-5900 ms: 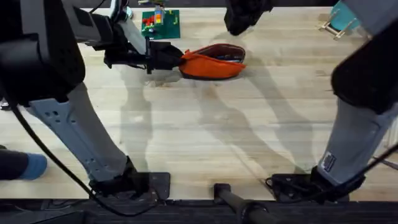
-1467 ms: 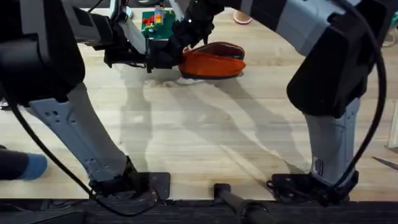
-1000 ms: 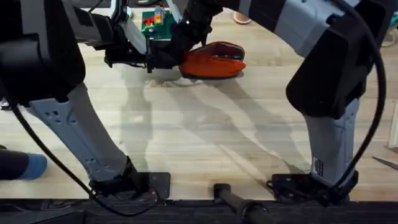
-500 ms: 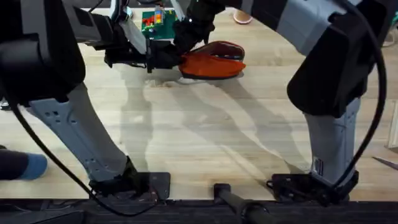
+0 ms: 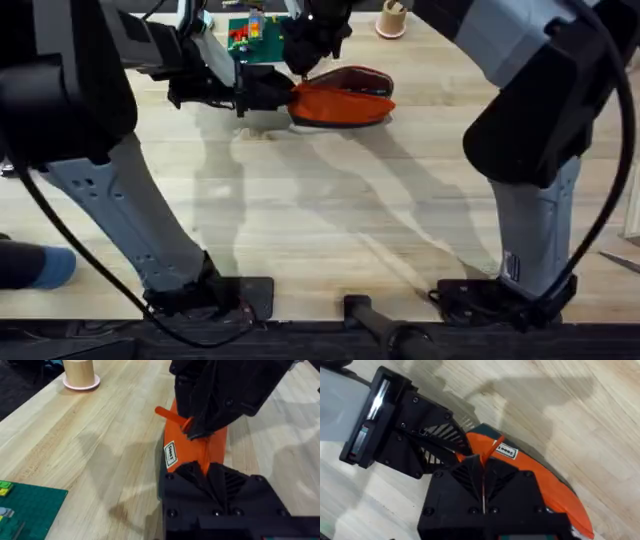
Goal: Unzip the bag, pick up the pens from the table one at a time and place them inside, then zip the bag closed.
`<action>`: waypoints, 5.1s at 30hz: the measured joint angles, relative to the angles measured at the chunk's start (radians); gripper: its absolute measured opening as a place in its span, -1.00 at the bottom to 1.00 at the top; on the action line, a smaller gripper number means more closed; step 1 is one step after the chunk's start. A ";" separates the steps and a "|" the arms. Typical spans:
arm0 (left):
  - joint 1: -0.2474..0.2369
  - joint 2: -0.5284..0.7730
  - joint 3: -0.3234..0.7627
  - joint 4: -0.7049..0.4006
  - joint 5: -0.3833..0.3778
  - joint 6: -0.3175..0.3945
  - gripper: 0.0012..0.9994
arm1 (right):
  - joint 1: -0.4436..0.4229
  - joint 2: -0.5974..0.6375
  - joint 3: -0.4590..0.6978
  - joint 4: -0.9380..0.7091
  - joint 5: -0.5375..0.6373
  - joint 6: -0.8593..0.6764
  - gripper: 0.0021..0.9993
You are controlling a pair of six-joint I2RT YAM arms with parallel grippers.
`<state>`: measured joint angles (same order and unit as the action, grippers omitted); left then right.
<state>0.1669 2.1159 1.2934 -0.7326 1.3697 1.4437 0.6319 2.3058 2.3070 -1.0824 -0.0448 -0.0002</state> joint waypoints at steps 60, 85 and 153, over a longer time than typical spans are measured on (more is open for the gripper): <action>-0.005 0.000 0.000 0.001 0.003 0.000 -0.92 | -0.143 -0.011 0.010 -0.218 0.078 0.260 -0.93; -0.005 0.000 0.000 0.001 0.003 0.000 -0.92 | -0.191 -0.035 0.010 -0.237 0.079 0.292 -0.93; -0.012 0.000 0.000 -0.001 0.003 -0.030 -0.92 | -0.398 -0.379 -0.642 0.109 -0.095 0.274 -0.93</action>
<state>0.1547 2.1159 1.2934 -0.7334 1.3731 1.4137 0.2335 1.9269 1.6646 -0.9730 -0.1400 0.2734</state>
